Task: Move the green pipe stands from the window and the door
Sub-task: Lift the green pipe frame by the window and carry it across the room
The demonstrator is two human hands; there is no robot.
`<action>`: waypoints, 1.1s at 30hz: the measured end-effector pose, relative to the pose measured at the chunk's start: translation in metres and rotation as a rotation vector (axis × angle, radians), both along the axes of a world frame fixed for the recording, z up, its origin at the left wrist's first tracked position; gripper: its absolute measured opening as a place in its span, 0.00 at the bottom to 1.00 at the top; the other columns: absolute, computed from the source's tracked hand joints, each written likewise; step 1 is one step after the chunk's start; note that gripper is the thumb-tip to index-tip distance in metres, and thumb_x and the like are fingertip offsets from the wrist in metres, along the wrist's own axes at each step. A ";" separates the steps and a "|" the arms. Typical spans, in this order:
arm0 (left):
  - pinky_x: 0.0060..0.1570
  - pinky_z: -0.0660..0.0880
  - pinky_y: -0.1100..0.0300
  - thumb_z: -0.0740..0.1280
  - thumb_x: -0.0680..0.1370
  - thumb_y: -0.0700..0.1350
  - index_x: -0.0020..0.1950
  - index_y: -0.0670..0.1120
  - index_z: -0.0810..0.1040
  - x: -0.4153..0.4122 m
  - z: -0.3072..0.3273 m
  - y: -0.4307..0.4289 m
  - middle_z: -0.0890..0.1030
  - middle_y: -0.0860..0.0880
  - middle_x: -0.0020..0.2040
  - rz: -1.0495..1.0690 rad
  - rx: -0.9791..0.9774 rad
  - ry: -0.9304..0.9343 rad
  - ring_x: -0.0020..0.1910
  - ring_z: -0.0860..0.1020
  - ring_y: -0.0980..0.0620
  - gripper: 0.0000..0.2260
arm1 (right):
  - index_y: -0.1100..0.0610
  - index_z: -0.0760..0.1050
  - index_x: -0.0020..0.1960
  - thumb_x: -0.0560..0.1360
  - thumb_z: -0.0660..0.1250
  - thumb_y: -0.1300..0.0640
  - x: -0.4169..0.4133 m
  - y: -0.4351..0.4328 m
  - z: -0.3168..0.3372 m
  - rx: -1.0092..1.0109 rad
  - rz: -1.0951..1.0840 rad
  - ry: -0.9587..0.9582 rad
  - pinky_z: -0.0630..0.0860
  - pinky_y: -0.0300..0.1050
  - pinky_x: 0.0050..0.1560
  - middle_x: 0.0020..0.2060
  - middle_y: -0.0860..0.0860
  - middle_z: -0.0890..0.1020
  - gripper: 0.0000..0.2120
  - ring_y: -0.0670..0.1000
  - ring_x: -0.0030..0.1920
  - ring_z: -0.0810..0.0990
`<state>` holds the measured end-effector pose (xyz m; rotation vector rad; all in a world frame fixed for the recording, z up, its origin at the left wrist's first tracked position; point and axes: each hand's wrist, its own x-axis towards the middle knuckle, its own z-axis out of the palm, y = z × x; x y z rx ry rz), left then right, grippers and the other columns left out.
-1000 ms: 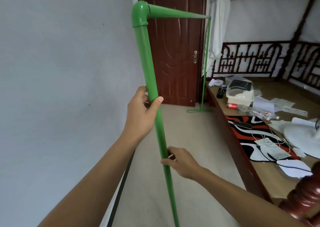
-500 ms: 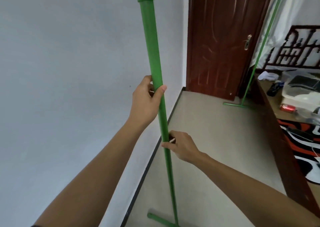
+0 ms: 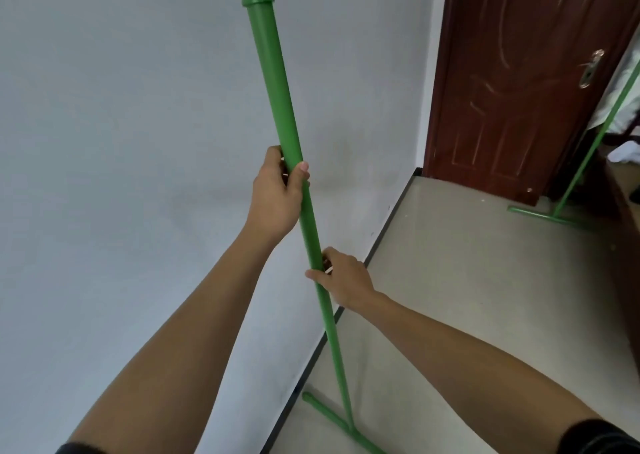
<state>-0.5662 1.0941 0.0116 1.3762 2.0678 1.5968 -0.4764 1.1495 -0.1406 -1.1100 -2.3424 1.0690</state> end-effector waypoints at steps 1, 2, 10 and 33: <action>0.52 0.79 0.45 0.60 0.80 0.46 0.54 0.45 0.68 0.000 -0.001 0.000 0.80 0.45 0.47 -0.004 0.002 0.004 0.49 0.82 0.43 0.06 | 0.55 0.74 0.55 0.75 0.65 0.42 0.000 0.000 -0.001 0.020 0.006 -0.021 0.80 0.52 0.49 0.47 0.52 0.84 0.17 0.55 0.44 0.83; 0.52 0.79 0.45 0.60 0.80 0.46 0.54 0.45 0.68 0.000 -0.002 0.000 0.80 0.45 0.46 -0.010 0.007 0.009 0.49 0.82 0.43 0.06 | 0.55 0.74 0.55 0.76 0.64 0.42 0.001 -0.001 -0.002 0.038 0.011 -0.045 0.80 0.53 0.48 0.47 0.52 0.84 0.17 0.55 0.44 0.83; 0.45 0.79 0.51 0.58 0.80 0.46 0.58 0.46 0.68 0.023 -0.027 -0.021 0.79 0.42 0.48 -0.053 -0.009 0.046 0.46 0.80 0.46 0.08 | 0.52 0.74 0.63 0.76 0.64 0.44 0.040 -0.017 -0.017 -0.110 0.005 -0.002 0.80 0.52 0.54 0.53 0.49 0.83 0.18 0.52 0.49 0.82; 0.36 0.75 0.55 0.63 0.77 0.32 0.46 0.38 0.78 0.214 -0.230 0.034 0.84 0.46 0.27 -0.255 -0.710 -0.543 0.34 0.80 0.43 0.06 | 0.61 0.81 0.48 0.76 0.68 0.64 0.476 0.006 -0.114 -0.611 -0.971 0.344 0.72 0.43 0.33 0.34 0.53 0.88 0.04 0.49 0.32 0.85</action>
